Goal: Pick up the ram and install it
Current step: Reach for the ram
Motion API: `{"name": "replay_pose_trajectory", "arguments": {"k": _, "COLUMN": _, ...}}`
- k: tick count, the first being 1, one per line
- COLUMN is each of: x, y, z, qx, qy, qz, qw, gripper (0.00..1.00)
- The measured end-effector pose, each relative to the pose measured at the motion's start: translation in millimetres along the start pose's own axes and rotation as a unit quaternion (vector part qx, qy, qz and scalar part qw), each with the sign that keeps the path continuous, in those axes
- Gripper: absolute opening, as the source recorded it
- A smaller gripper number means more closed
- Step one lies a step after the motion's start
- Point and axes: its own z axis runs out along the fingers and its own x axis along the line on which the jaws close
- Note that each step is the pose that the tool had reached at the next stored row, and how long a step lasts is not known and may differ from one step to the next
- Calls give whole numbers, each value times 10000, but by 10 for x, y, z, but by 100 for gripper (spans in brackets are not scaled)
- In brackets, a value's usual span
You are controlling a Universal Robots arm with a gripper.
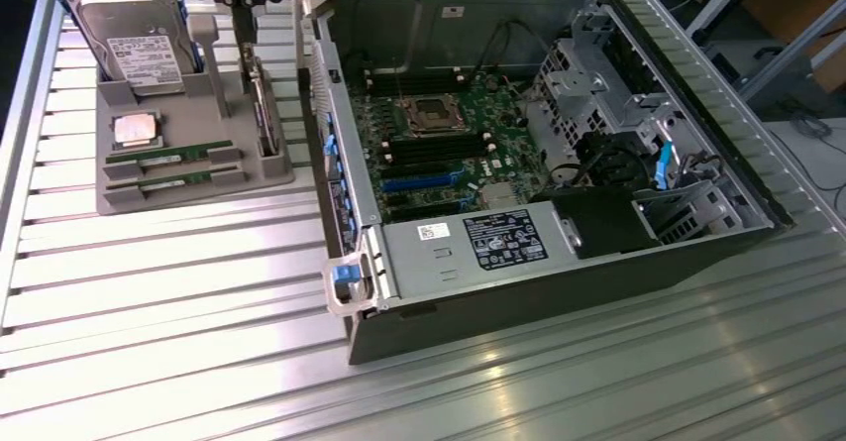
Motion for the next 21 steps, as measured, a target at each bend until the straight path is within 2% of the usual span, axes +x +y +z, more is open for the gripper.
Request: {"name": "replay_pose_trajectory", "arguments": {"k": 21, "x": 147, "y": -11, "z": -4, "qx": 0, "qy": 0, "qz": 0, "qw": 10000, "gripper": 10}}
